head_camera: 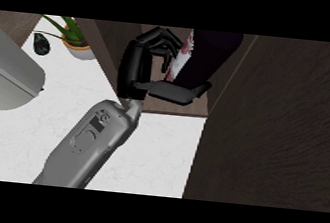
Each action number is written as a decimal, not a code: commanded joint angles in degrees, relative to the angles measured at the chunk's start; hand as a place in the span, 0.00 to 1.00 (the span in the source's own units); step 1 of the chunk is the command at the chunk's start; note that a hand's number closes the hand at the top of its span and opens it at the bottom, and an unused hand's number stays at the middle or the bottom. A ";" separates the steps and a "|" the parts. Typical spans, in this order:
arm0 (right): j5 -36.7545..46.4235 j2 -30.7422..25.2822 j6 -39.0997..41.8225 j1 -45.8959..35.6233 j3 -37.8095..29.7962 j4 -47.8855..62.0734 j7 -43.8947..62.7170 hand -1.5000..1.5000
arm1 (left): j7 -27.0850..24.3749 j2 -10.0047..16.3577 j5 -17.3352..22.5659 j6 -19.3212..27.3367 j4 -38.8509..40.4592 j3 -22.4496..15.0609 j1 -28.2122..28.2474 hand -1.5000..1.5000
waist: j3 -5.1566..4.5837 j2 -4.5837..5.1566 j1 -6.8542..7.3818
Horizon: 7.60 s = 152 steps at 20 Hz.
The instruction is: Pick up the wine, place it into the cabinet and close the cabinet
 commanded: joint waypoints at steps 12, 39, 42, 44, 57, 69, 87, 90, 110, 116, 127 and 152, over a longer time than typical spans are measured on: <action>-6.12 -0.40 1.62 0.46 -3.38 -2.18 0.63 0.00 | -14.23 -0.54 4.02 -3.21 20.07 2.82 -4.23 1.00 | -0.02 0.17 -0.10; -4.20 1.58 1.37 0.67 0.13 -4.83 2.23 0.00 | -35.21 -0.55 19.42 -2.45 47.96 0.55 -10.94 1.00 | -0.07 0.38 -1.57; -7.16 0.97 3.12 -0.22 -3.49 -0.10 -1.29 0.00 | -33.75 -0.55 22.70 -3.08 47.98 1.06 -12.68 1.00 | -0.03 0.47 -1.43; -1.16 3.81 0.42 -0.82 2.90 0.21 -0.64 0.00 | -37.33 -0.55 21.82 -7.04 53.90 4.97 -13.03 1.00 | -0.10 0.69 -1.13; -5.28 2.98 3.43 0.49 -0.95 0.71 -3.13 0.00 | -39.68 0.60 20.91 -1.45 65.52 7.25 -21.99 1.00 | -0.03 1.15 -2.48; -4.16 3.65 2.16 -0.95 -0.01 0.28 -2.64 0.00 | -37.87 -0.03 19.47 3.06 71.06 7.52 -23.77 1.00 | -0.08 1.88 -4.22; -3.16 4.93 2.51 -4.25 2.59 2.68 -3.65 0.00 | -36.15 -0.53 26.53 -10.19 69.05 14.82 -19.01 1.00 | -0.27 2.32 -5.71; -4.30 6.02 3.58 0.07 2.97 1.12 -4.98 0.00 | -34.85 -0.54 27.31 -12.07 68.98 14.75 -18.42 1.00 | -0.14 2.21 -6.73; -7.47 6.82 4.88 -2.08 2.14 3.11 -5.79 0.00 | -38.51 -0.55 30.74 -11.48 68.19 10.76 -10.31 1.00 | -0.28 2.02 -10.11; -7.69 6.98 4.49 -1.74 2.31 2.39 -4.70 0.00 | -39.12 -0.55 32.04 -11.10 66.68 10.03 -10.79 1.00 | -0.29 2.07 -10.34; -8.48 6.85 5.25 -1.95 0.53 4.66 -6.38 0.00 | -35.31 -0.55 34.32 -6.09 65.74 8.93 -18.05 1.00 | -0.20 2.42 -9.71; -8.34 5.75 7.32 0.40 -1.74 4.02 -7.98 0.00 | -29.85 1.42 32.05 1.70 72.96 6.89 -27.67 1.00 | -0.08 3.28 -7.73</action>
